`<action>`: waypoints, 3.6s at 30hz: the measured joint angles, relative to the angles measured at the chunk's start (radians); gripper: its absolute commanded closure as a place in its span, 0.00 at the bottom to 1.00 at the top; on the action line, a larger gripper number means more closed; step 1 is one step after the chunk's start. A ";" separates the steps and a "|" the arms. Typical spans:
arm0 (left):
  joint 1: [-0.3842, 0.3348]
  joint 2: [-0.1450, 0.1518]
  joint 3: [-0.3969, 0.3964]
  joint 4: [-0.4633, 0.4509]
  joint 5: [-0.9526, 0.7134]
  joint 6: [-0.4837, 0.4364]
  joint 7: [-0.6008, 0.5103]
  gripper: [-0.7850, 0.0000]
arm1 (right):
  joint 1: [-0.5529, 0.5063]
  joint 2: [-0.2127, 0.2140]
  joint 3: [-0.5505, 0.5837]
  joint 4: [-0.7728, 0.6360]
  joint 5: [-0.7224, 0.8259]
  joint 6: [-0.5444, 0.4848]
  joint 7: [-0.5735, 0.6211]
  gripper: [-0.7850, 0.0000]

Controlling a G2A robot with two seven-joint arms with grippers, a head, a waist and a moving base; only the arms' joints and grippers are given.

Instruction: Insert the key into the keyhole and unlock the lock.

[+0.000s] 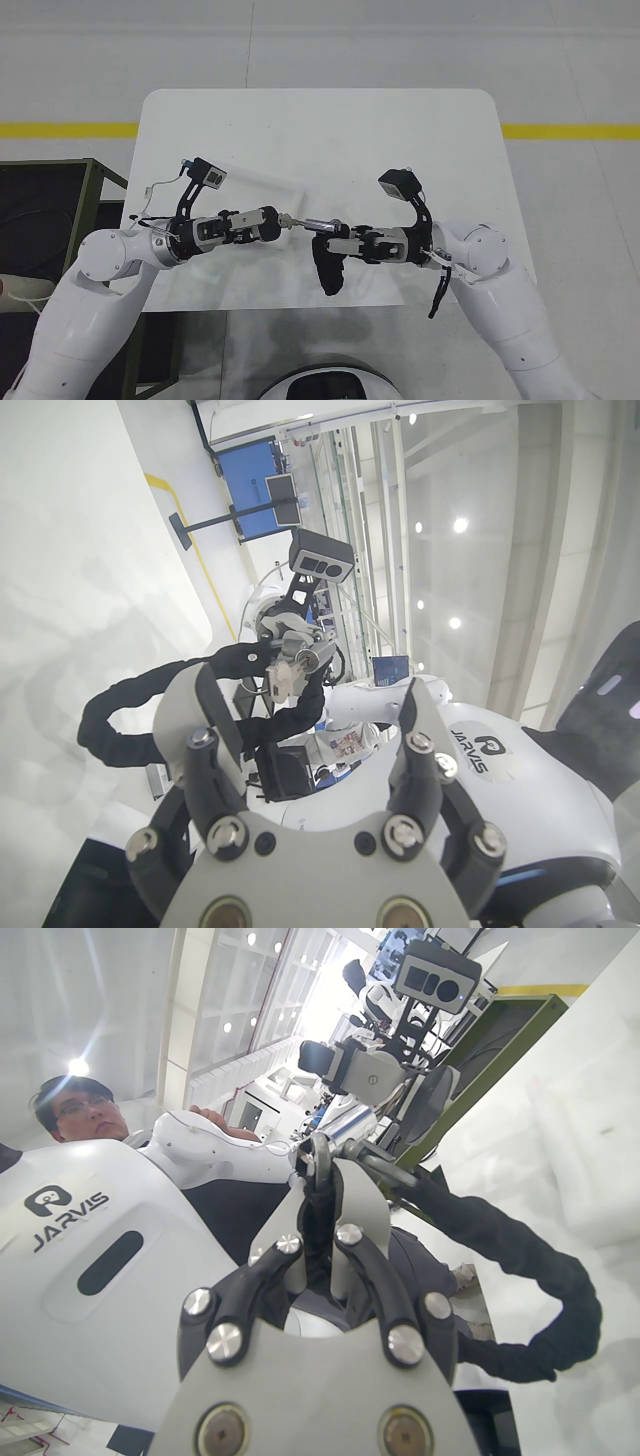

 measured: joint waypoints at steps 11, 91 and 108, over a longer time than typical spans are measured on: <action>-0.033 -0.010 0.019 0.054 -0.001 -0.033 -0.076 1.00 | 0.001 0.004 -0.009 -0.007 0.060 0.009 0.024 1.00; 0.093 -0.039 -0.025 -0.105 0.466 -0.468 0.131 1.00 | -0.019 0.031 -0.029 -0.051 -0.002 0.057 -0.061 1.00; -0.052 -0.031 0.042 0.156 -0.109 -0.247 -0.258 0.65 | -0.034 0.038 -0.034 -0.062 0.024 0.042 -0.073 1.00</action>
